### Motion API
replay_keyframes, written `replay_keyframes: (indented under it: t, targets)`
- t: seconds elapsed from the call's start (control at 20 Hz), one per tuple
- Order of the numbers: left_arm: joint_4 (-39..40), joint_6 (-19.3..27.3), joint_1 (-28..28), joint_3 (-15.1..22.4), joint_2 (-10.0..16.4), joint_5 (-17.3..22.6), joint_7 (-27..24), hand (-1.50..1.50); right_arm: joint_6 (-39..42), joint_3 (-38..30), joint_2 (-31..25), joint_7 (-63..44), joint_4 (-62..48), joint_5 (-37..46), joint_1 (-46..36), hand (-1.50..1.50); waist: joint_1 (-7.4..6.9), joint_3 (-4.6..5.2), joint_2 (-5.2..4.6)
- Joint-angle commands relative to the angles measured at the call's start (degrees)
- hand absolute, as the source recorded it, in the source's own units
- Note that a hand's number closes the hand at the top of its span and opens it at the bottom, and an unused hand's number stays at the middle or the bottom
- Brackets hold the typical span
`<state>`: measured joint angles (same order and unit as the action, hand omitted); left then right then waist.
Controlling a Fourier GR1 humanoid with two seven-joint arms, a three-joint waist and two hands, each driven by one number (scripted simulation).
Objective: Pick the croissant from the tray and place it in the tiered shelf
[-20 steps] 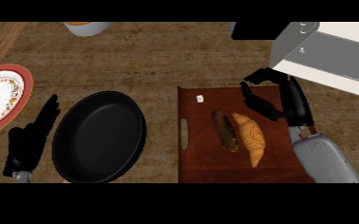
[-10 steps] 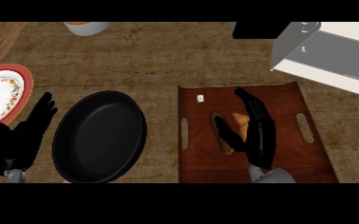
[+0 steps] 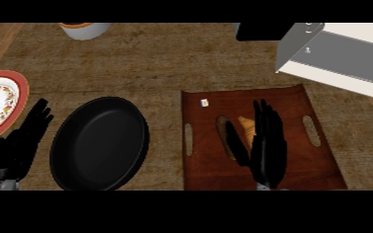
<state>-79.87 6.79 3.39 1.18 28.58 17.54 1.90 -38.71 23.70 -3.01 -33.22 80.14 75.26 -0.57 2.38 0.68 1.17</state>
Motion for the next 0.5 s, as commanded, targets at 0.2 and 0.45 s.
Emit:
replay_keyframes:
  t: [0.2,0.45]
  targets:
    - [0.74,-0.87,-0.14,0.46,-0.32,-0.44,-0.81,0.00,31.61,3.68,2.95,-18.14,1.42,15.20,1.84,-1.50,-1.08,-0.11,-0.73]
    - [0.82,-1.29,-1.74,0.78,-1.13,-0.06,0.55,0.00,52.43,9.59,3.00,-29.24,9.87,16.33,-1.91,-1.50,-1.74,-0.45,-0.85]
